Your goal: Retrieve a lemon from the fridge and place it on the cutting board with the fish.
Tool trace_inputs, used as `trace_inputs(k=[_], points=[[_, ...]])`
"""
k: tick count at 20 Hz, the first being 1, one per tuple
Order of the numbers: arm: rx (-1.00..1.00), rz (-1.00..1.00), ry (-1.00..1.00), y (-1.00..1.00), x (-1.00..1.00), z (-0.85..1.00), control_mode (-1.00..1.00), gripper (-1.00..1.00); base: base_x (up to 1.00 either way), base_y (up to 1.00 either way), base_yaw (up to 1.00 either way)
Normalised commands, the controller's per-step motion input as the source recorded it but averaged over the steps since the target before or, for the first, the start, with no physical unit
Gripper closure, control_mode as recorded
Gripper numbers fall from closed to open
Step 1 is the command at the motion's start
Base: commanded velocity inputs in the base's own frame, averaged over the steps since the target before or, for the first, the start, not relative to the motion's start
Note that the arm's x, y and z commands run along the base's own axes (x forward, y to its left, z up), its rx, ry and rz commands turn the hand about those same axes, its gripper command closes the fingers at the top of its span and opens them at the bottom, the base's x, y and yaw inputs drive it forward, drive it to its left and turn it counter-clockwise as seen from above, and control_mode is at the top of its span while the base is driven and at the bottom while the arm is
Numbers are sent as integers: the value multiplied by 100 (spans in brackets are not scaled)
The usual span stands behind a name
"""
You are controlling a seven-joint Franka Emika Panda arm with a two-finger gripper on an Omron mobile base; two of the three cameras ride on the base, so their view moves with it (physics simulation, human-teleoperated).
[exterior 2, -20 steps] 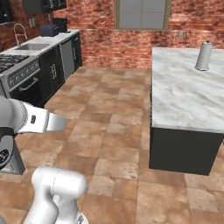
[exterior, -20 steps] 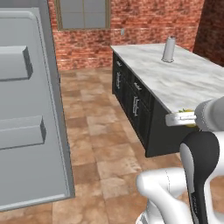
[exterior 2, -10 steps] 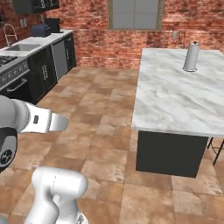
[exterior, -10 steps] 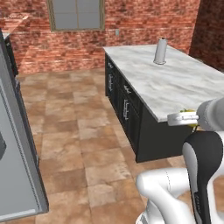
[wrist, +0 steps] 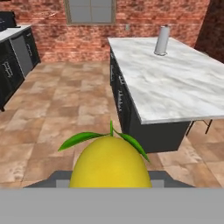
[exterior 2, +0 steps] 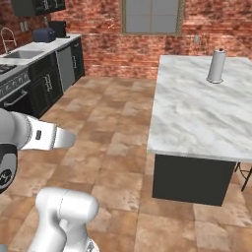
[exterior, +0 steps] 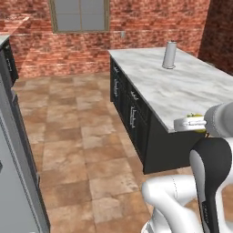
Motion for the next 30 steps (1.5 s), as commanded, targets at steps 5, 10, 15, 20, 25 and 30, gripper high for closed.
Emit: trace_inputs(k=[5,10,15,20,25,30], points=[[0,0,0,0,0,0,100,100,80,2,0],[0,0,0,0,0,0,100,100,88,4,0],[0,0,0,0,0,0,100,100,88,14,0],[0,0,0,0,0,0,100,100,83,14,0],[0,0,0,0,0,0,100,100,59,45,0],[0,0,0,0,0,0,100,100,35,75,8]])
